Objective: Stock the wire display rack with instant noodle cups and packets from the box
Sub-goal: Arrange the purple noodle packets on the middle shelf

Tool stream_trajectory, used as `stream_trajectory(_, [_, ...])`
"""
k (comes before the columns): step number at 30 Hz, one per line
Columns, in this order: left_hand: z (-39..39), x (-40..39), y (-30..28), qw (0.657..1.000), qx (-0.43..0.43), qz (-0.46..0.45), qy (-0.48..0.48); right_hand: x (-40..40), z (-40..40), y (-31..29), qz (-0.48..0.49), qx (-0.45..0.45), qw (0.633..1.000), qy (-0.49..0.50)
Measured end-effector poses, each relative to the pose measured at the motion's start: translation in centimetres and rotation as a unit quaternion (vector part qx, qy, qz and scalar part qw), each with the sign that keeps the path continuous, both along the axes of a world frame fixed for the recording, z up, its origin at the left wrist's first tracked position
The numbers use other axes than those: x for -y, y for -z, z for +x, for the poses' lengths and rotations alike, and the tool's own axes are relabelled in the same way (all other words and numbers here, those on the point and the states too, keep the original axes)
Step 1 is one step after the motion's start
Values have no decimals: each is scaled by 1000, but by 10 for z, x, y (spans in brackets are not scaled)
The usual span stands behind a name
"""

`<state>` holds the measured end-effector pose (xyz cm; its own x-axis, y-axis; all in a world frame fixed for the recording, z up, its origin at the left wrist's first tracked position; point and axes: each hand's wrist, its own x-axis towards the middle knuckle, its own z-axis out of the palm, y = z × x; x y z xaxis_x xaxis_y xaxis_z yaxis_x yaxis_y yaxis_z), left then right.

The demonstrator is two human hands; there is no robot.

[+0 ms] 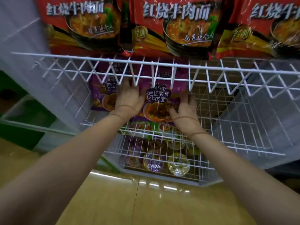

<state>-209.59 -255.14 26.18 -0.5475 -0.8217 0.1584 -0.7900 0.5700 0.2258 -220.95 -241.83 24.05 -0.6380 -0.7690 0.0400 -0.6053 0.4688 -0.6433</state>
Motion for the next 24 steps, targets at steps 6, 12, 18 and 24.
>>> stream_trajectory(6, [-30, 22, 14, 985, -158, -67, -6, 15, -18, 10, -63, -73, 995, 27])
stream_trajectory(12, [-44, 52, 17, 955, -273, -110, 46, 52, -47, 3, -61, -141, 987, 50])
stream_trajectory(18, [-46, 69, 23, 928, -323, -171, 70, 79, -66, 1, -132, -159, 976, 61])
stream_trajectory(24, [-44, 72, 17, 917, -336, -207, 54, 83, -75, 3, -109, -210, 972, 20])
